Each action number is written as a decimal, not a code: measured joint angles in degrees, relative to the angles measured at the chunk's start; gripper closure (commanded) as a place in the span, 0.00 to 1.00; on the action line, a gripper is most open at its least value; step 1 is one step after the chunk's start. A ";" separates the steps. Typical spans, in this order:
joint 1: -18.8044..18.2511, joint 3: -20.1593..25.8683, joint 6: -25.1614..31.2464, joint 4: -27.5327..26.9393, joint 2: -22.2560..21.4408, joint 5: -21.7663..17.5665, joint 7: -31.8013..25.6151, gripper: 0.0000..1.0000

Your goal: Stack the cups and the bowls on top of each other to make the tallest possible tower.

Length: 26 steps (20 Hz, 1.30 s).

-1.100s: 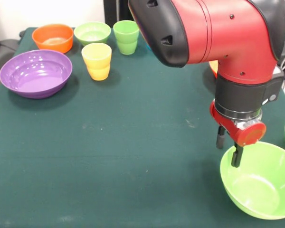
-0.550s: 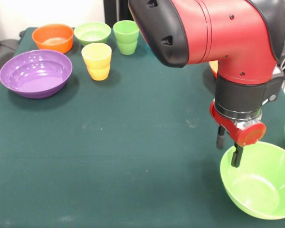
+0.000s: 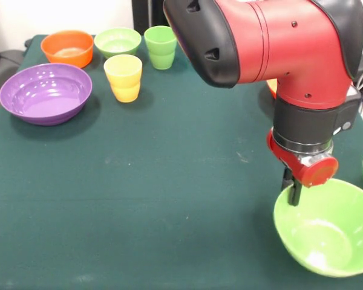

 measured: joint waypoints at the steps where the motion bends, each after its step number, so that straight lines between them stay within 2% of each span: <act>1: 0.07 -0.04 0.02 -0.07 -0.09 -0.06 0.00 1.00; 18: 0.91 -0.44 -0.02 0.43 -1.30 -0.46 -0.02 1.00; 26: -2.64 -1.00 -0.19 7.48 -5.50 -0.87 -4.91 1.00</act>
